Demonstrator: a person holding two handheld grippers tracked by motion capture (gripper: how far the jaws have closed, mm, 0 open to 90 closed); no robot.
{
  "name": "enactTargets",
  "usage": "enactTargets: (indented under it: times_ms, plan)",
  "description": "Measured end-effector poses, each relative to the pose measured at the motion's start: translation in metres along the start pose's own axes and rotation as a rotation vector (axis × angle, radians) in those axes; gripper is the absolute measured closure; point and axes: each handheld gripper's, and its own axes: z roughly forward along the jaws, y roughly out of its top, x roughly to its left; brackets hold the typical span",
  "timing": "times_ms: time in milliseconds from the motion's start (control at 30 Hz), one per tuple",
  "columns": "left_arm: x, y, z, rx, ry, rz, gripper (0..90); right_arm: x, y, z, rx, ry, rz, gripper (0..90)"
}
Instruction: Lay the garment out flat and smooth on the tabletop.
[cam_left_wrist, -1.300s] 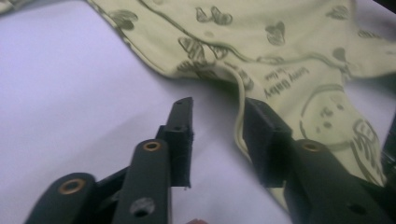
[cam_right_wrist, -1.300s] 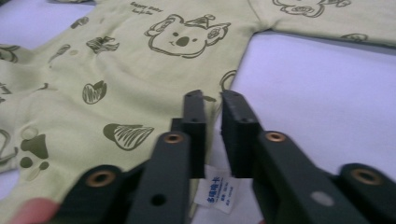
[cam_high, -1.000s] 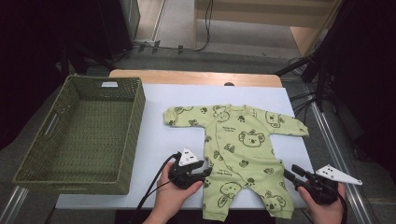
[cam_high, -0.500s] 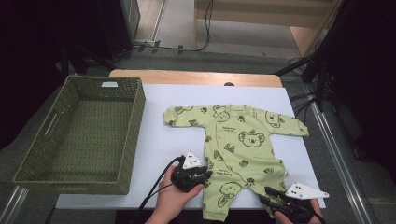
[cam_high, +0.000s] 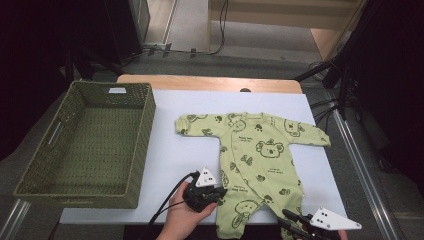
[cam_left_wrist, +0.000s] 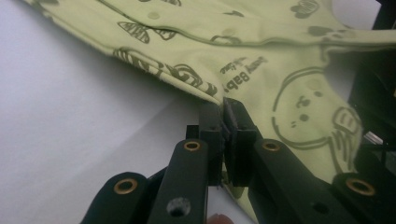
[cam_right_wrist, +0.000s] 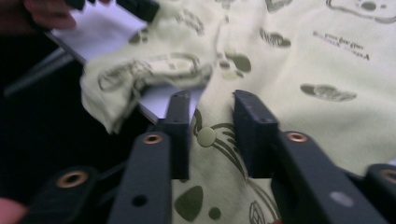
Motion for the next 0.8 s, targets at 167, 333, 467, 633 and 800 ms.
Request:
enactTargets:
  times_ms: [167, 333, 467, 633, 800]
  plan:
    - [0.003, -0.006, 0.000, 0.003, -0.009, -0.020, 86.2, 0.013, 0.008, 0.007, -0.053, 0.031, -0.020, 57.9]
    - [0.006, -0.007, 0.001, -0.005, -0.012, -0.039, 85.1, 0.037, 0.015, 0.044, -0.002, 0.079, -0.076, 53.2]
    - [0.006, -0.008, 0.001, -0.005, -0.013, -0.032, 86.1, 0.047, 0.019, 0.070, 0.037, 0.087, -0.112, 49.3]
    - [0.006, -0.009, -0.001, -0.001, -0.018, -0.036, 86.8, 0.053, 0.013, 0.084, 0.084, 0.064, -0.155, 50.5]
    - [0.004, -0.011, -0.001, 0.004, -0.020, -0.032, 87.1, 0.058, 0.011, 0.085, 0.084, 0.003, -0.221, 70.0]
